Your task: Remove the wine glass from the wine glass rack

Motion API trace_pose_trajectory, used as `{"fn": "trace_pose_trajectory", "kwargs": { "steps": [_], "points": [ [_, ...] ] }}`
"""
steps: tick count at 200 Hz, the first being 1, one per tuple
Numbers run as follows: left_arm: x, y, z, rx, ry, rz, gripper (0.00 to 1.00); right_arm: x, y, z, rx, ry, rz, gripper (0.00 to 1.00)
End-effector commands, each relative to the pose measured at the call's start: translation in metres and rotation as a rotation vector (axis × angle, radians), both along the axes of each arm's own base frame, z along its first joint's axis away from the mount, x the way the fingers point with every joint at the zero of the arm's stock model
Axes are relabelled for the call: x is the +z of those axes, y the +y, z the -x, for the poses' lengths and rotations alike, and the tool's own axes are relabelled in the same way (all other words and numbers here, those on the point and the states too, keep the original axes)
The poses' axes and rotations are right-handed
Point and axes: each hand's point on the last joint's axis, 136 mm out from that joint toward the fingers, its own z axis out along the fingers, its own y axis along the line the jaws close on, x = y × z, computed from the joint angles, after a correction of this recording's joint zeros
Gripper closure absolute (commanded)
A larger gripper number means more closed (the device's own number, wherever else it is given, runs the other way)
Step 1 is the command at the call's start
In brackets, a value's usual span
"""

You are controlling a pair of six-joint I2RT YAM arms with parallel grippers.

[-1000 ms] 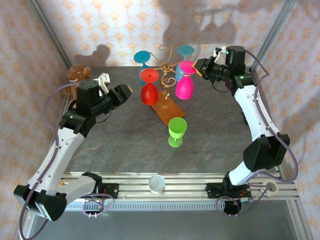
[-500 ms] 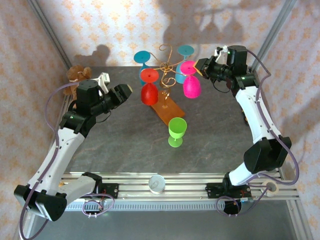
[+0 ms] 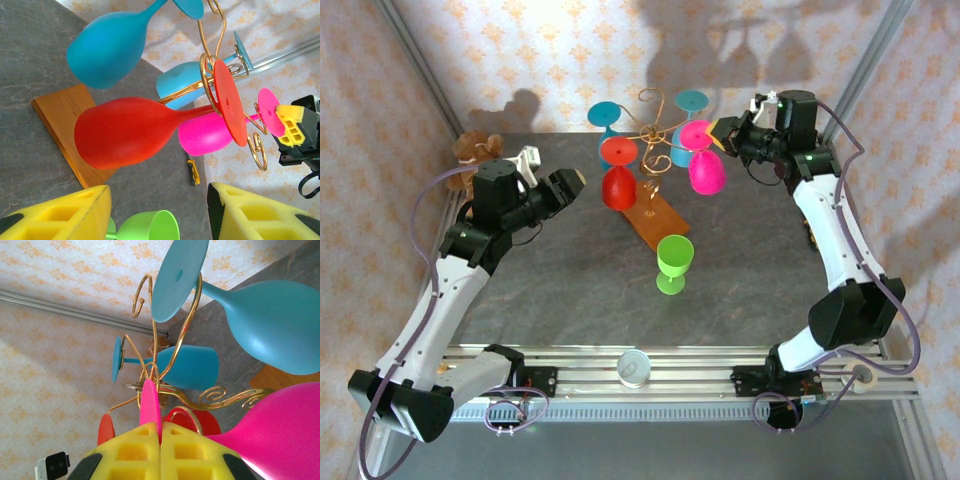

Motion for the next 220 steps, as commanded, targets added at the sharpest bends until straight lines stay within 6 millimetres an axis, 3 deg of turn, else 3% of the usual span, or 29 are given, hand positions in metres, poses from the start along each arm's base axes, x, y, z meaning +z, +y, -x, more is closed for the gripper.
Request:
{"fn": "trace_pose_trajectory", "kwargs": {
  "steps": [1, 84, 170, 220],
  "points": [
    [0.011, 0.001, 0.002, -0.002, -0.042, 0.025, 0.46, 0.035, 0.004, 0.017, 0.03, -0.078, -0.034, 1.0],
    [0.008, 0.001, 0.001, -0.003, -0.041, 0.034, 0.46, 0.03, 0.004, 0.026, 0.044, -0.058, -0.021, 1.0],
    [0.006, 0.0, 0.0, -0.003, -0.044, 0.044, 0.46, 0.025, 0.018, 0.034, 0.107, -0.058, -0.004, 1.0],
    [0.008, 0.001, 0.001, -0.003, -0.051, 0.047, 0.46, 0.029, 0.027, 0.028, 0.123, -0.062, -0.005, 1.0]
  ]
}}
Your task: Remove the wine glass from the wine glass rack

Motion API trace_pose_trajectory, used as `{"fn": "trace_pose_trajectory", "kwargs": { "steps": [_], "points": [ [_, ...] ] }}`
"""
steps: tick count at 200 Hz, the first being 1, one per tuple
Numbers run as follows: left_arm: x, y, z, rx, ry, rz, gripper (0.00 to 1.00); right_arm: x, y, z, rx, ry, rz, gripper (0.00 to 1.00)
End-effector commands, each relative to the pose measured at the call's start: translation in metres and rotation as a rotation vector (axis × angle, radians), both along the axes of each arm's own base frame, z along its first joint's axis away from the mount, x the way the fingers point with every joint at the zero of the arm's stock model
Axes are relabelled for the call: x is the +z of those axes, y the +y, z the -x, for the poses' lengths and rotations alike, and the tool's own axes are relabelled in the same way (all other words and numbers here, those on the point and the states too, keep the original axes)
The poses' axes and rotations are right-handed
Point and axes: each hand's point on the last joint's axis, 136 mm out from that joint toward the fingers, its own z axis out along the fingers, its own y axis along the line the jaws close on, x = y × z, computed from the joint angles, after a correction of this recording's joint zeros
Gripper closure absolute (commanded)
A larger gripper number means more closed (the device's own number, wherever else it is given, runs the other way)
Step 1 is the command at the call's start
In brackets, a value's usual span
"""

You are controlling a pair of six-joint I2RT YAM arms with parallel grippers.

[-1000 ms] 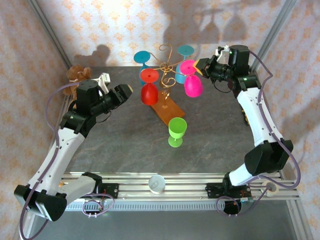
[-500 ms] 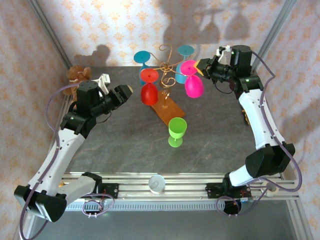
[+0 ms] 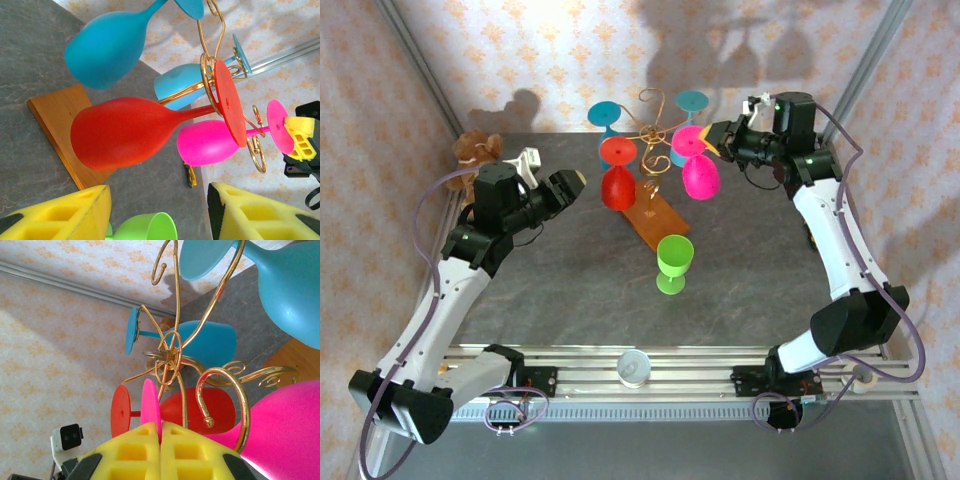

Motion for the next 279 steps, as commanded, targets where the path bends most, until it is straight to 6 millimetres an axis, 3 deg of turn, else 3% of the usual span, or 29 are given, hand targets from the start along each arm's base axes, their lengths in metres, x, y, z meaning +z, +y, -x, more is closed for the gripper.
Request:
{"fn": "trace_pose_trajectory", "kwargs": {
  "steps": [1, 107, 166, 230, 279],
  "points": [
    [0.011, 0.002, 0.002, -0.005, -0.042, 0.026, 0.46, 0.021, 0.008, 0.004, 0.04, -0.056, -0.009, 1.0],
    [0.013, 0.002, 0.0, -0.002, -0.045, 0.031, 0.46, 0.032, 0.008, -0.031, -0.03, -0.058, -0.027, 1.0],
    [0.013, 0.001, -0.001, -0.012, -0.041, 0.022, 0.46, 0.042, -0.006, -0.044, -0.141, -0.089, -0.015, 1.0],
    [0.015, 0.001, -0.002, -0.014, -0.037, 0.01, 0.46, 0.032, -0.012, -0.053, -0.196, -0.055, -0.006, 1.0],
    [0.02, 0.005, 0.002, -0.012, -0.04, -0.018, 0.46, 0.028, -0.038, -0.052, -0.299, -0.046, 0.016, 1.0]
  ]
}}
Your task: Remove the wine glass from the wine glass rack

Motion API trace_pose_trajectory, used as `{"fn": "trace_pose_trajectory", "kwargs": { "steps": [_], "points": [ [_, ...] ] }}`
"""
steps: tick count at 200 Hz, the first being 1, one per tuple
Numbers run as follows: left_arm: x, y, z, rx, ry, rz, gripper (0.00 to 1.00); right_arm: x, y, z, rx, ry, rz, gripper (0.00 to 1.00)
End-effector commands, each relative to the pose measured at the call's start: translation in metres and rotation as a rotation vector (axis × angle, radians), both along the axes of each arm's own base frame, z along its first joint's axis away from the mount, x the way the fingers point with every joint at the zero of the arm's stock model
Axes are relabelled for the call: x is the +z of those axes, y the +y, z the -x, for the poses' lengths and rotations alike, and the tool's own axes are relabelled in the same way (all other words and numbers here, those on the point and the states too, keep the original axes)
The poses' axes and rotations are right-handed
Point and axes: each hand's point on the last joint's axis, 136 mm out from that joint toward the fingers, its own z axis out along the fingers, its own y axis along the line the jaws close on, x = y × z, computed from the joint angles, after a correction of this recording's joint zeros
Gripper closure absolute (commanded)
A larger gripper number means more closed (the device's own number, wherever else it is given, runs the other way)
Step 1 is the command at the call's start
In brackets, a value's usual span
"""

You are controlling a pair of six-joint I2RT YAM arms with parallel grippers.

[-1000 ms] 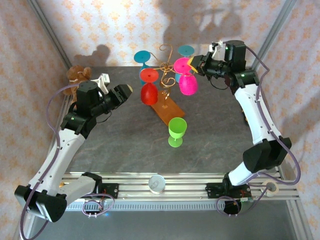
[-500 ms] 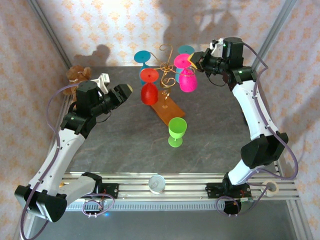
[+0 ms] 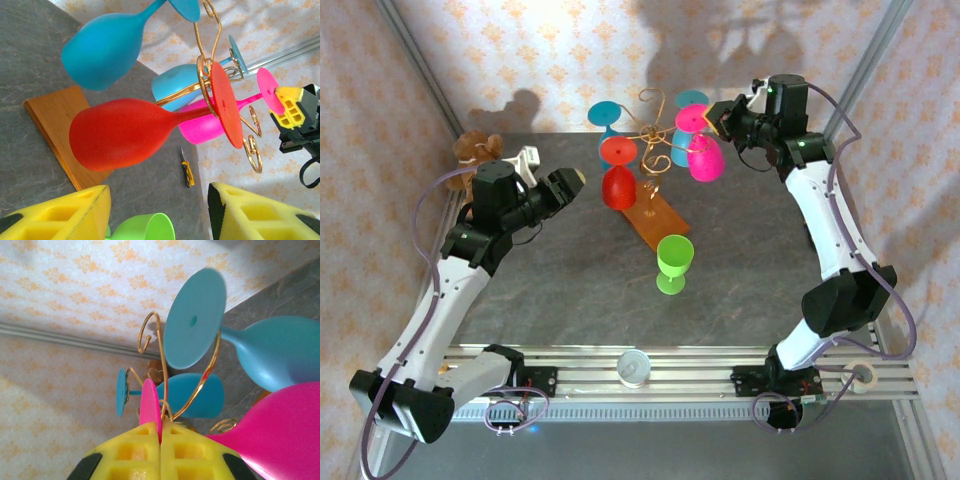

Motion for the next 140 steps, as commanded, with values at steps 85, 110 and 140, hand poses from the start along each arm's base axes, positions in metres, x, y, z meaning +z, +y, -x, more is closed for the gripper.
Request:
{"fn": "trace_pose_trajectory", "kwargs": {
  "steps": [85, 110, 140],
  "points": [
    [0.013, 0.012, 0.02, 0.017, -0.004, -0.064, 0.46, 0.009, -0.08, 0.037, -0.223, -0.022, 0.091, 1.0],
    [0.009, 0.016, 0.03, 0.025, 0.013, -0.074, 0.46, 0.013, -0.086, 0.06, -0.229, -0.025, 0.135, 1.0],
    [0.002, 0.023, 0.043, 0.034, 0.042, -0.11, 0.46, 0.012, -0.086, 0.089, -0.212, -0.021, 0.15, 1.0]
  ]
}}
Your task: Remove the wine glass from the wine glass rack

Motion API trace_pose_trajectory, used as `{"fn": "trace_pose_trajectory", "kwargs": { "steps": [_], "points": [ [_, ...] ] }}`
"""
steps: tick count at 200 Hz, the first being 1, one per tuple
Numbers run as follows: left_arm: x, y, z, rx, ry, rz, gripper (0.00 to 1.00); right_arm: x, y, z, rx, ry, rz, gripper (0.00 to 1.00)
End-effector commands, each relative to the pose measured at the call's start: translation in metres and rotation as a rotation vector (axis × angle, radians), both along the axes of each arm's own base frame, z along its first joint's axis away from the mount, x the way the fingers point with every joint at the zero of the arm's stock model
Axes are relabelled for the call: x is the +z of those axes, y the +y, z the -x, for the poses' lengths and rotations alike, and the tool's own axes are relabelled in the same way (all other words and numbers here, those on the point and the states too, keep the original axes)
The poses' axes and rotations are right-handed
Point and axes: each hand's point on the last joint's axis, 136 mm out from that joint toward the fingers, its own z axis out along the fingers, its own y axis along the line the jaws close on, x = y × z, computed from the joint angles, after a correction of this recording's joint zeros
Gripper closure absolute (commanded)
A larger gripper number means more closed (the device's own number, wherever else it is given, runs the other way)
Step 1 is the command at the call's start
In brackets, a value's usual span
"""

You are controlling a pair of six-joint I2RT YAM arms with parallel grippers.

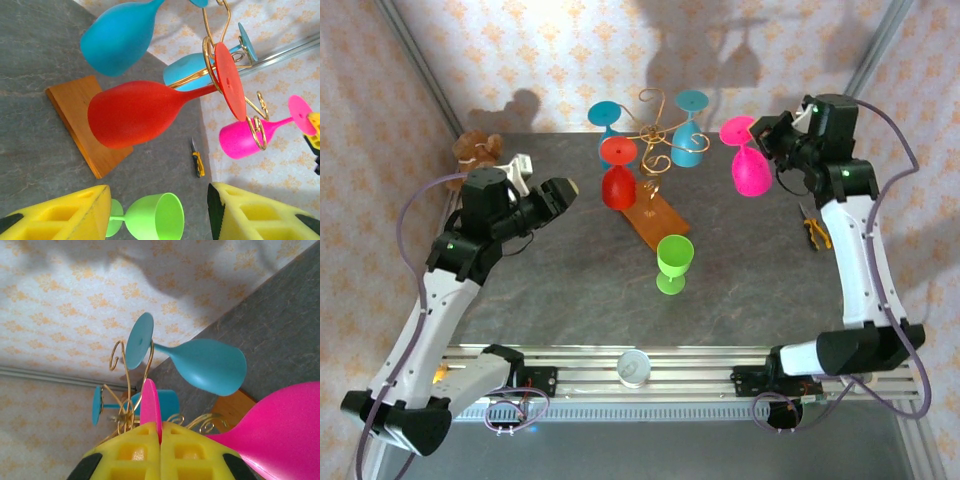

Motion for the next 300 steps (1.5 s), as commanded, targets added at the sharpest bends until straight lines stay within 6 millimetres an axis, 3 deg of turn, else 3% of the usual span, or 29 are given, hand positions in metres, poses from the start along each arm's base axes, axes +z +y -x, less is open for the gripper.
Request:
{"fn": "trace_pose_trajectory", "kwargs": {
  "steps": [1, 36, 68, 126, 177, 199, 242, 300],
  "points": [
    [0.001, 0.012, 0.013, 0.023, 0.005, -0.054, 0.46, -0.002, -0.005, 0.029, 0.002, 0.003, 0.048, 1.0],
    [-0.012, 0.015, 0.027, 0.006, 0.061, -0.102, 0.46, -0.013, 0.007, 0.073, 0.102, 0.02, 0.078, 1.0],
    [-0.025, 0.017, 0.037, -0.004, 0.117, -0.13, 0.46, -0.027, 0.027, 0.117, 0.211, 0.044, 0.223, 1.0],
    [-0.047, 0.022, 0.054, -0.006, 0.223, -0.159, 0.47, -0.027, 0.059, 0.169, 0.362, -0.029, 0.364, 1.0],
    [-0.055, 0.022, 0.065, -0.015, 0.265, -0.146, 0.47, -0.02, 0.089, 0.19, 0.488, -0.104, 0.454, 1.0],
    [-0.061, 0.021, 0.071, -0.022, 0.293, -0.145, 0.47, -0.016, 0.113, 0.197, 0.567, -0.146, 0.508, 1.0],
    [-0.074, 0.013, 0.079, -0.015, 0.334, -0.032, 0.49, -0.009, 0.177, 0.207, 0.733, -0.246, 0.615, 1.0],
    [-0.084, 0.019, 0.104, 0.01, 0.375, -0.012, 0.48, -0.014, 0.236, 0.223, 0.876, -0.355, 0.702, 1.0]
  ]
}}
